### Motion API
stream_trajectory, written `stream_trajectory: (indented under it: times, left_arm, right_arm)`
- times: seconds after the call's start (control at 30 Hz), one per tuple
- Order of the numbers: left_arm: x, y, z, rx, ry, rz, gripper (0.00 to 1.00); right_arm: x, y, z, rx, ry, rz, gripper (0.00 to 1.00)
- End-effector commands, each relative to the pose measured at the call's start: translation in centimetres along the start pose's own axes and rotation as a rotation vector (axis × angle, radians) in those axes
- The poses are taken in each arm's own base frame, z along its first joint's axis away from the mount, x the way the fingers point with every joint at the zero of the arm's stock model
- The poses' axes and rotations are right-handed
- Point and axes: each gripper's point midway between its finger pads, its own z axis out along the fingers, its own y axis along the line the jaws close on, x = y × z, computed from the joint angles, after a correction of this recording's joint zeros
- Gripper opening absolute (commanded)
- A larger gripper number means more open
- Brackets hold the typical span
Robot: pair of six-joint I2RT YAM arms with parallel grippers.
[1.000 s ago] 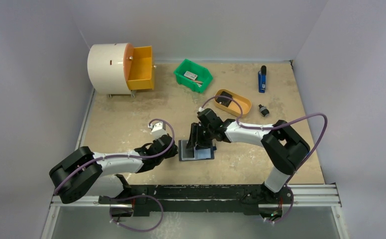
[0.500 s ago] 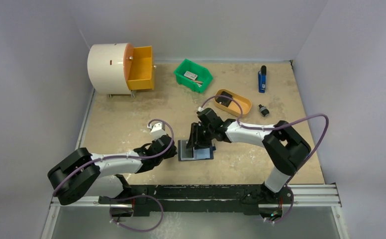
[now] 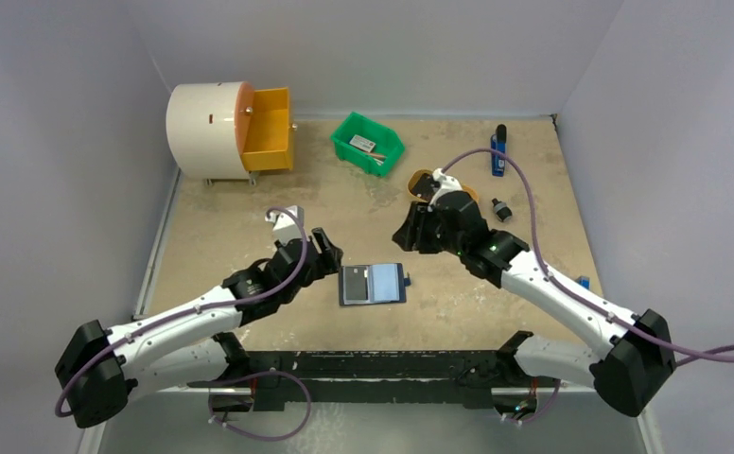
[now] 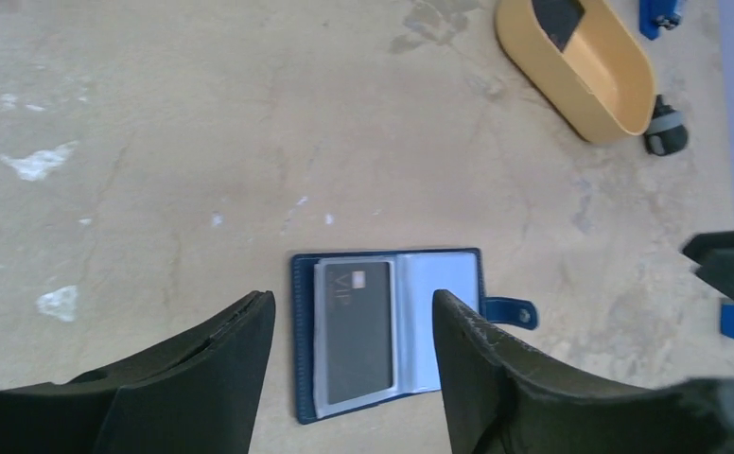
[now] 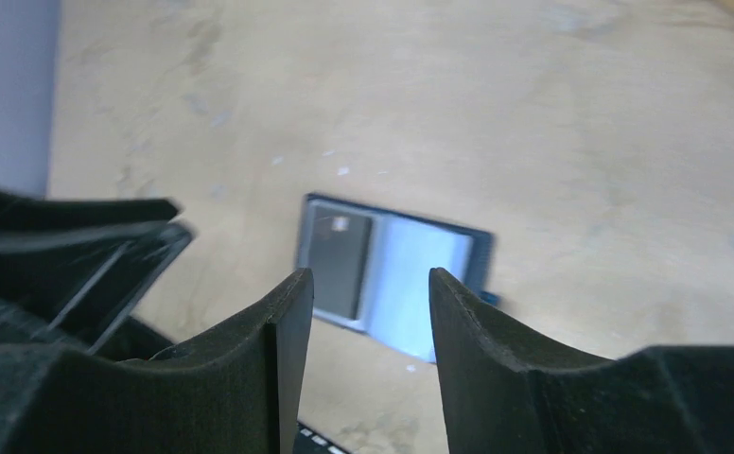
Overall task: Put the credit cards into the card holder
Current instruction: Pick up the credit card from the storage box.
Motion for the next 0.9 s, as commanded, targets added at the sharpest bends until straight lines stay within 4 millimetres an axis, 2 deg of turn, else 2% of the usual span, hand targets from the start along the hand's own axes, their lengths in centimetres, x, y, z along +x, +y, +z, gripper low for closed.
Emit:
stream_trajectory:
  times: [0.0, 0.07, 0.17, 0.3, 0.47, 0.57, 0.63, 0.73, 0.8, 0.87]
  left_arm:
    - [0.0, -3.9, 0.4, 0.128, 0.040, 0.021, 0.70]
    - [0.6, -4.5, 0.9, 0.151, 0.054, 0.012, 0.75]
    - [0.9, -5.5, 1.3, 0.202, 0.053, -0.006, 0.76]
    - [0.3, -6.3, 0.9, 0.251, 0.029, -0.008, 0.72]
    - [-1.5, -4.9, 0.0, 0.199, -0.042, -0.023, 0.70]
    - [-1.8, -3.3, -0.5, 0.146, -0.057, -0.018, 0.70]
    - [-1.9, -2.6, -0.8, 0.128, -0.066, -0.025, 0.70]
    - [-2.1, -2.0, -1.3, 0.125, -0.079, -0.044, 0.70]
    - [-2.1, -1.7, -1.5, 0.127, -0.083, -0.061, 0.71]
    - [-1.9, -1.8, -1.7, 0.147, -0.079, -0.067, 0.72]
  right_arm:
    - [-0.2, -4.3, 0.5, 0.042, -0.029, 0.077, 0.51]
    - [-0.8, -5.3, 0.6, 0.031, -0.061, 0.135, 0.51]
    - [-1.7, -7.2, 0.9, 0.085, -0.111, 0.181, 0.50]
    - [-5.0, -10.2, 1.2, 0.141, -0.231, 0.284, 0.49]
    - [-11.2, -13.7, 2.4, 0.199, -0.361, 0.440, 0.47]
    - [-13.4, -15.7, 4.3, 0.282, -0.384, 0.484, 0.45]
    - [-14.2, -16.7, 5.8, 0.306, -0.378, 0.523, 0.45]
    - [-14.7, -17.2, 8.2, 0.301, -0.352, 0.543, 0.53]
    - [-14.6, -17.7, 9.7, 0.314, -0.311, 0.541, 0.60]
    - [-14.2, -18.3, 11.0, 0.332, -0.266, 0.533, 0.62]
